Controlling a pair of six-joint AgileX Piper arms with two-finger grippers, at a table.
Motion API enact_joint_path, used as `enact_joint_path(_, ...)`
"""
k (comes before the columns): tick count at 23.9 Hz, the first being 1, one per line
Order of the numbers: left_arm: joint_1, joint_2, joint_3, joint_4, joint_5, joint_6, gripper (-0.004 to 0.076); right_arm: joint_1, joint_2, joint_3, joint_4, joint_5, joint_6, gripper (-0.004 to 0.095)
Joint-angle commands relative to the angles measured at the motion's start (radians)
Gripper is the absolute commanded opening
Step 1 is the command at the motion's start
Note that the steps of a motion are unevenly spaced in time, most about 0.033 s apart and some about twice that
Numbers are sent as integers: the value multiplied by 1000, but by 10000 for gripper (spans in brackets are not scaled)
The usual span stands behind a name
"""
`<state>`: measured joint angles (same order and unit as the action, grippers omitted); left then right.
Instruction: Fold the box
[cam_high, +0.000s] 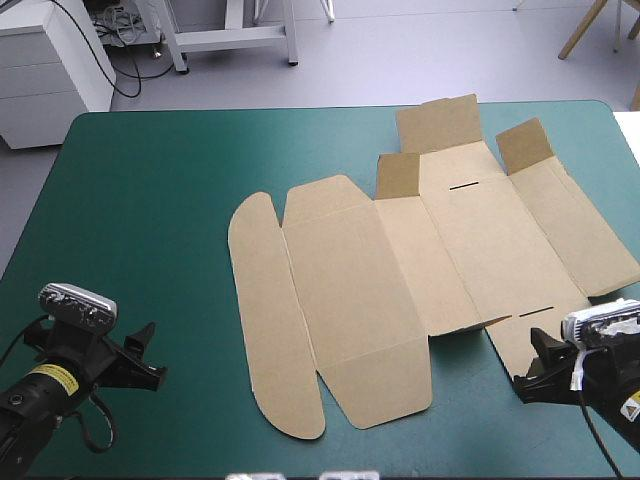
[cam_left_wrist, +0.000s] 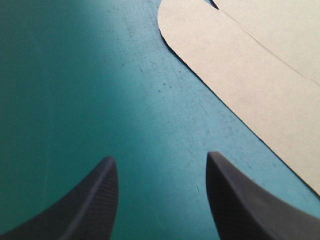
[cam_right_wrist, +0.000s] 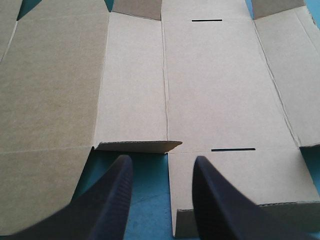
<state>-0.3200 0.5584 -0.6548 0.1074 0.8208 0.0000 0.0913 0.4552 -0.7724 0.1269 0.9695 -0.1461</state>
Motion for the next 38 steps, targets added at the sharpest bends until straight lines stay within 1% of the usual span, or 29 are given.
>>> enact_joint_path(1,-3,5,-37,43,-64,0,377,2,11,-26,46,-19,18,364)
enact_joint_path(2,-3,5,-37,43,-64,0,377,2,11,-26,56,-13,18,365)
enact_joint_path(4,-3,5,-37,43,-66,6,377,2,15,-28,118,9,14,366)
enact_joint_path(5,-3,5,-37,43,-70,0,377,2,35,-37,170,32,18,366)
enact_joint_path(7,-3,5,-37,43,-80,0,377,2,78,-81,208,49,18,366)
enact_joint_path(9,-3,5,-37,43,-85,0,377,2,129,-144,207,59,39,366)
enact_joint_path(12,-3,5,-37,43,-87,0,377,2,206,-221,207,119,105,365)
enact_joint_path(15,-3,5,-37,41,-87,0,377,2,261,-271,238,171,146,365)
enact_joint_path(18,-3,5,-37,41,-87,0,377,2,285,-283,338,151,171,365)
enact_joint_path(20,-3,5,-37,41,-89,0,377,2,293,-283,382,114,270,365)
enact_joint_path(22,-3,5,-37,41,-93,0,377,2,299,-283,380,106,403,365)
enact_joint_path(26,-3,5,-37,41,-98,0,377,2,299,-283,336,126,582,365)
enact_joint_path(27,-3,5,-37,41,-99,0,377,2,299,-283,329,135,610,366)
enact_joint_path(29,-3,5,-37,41,-105,0,377,2,299,-283,326,142,570,374)
enact_joint_path(30,-3,5,-37,41,-108,0,377,2,299,-281,320,143,546,396)
enact_joint_path(32,-3,5,-37,41,-113,0,377,2,299,-267,315,144,545,546)
enact_joint_path(33,-3,5,-37,41,-113,6,377,2,299,-260,318,164,571,697)
enact_joint_path(34,-3,5,-37,41,-113,6,377,2,299,-258,315,174,602,748)
enact_joint_path(35,-3,5,-37,41,-111,6,377,2,300,-256,299,200,667,830)
enact_joint_path(36,-3,5,-37,41,-111,0,377,2,300,-256,290,202,692,843)
enact_joint_path(37,-3,5,-37,37,-111,0,377,2,300,-256,270,203,779,836)
enact_joint_path(38,-3,5,-37,37,-111,0,377,2,300,-256,263,198,812,831)
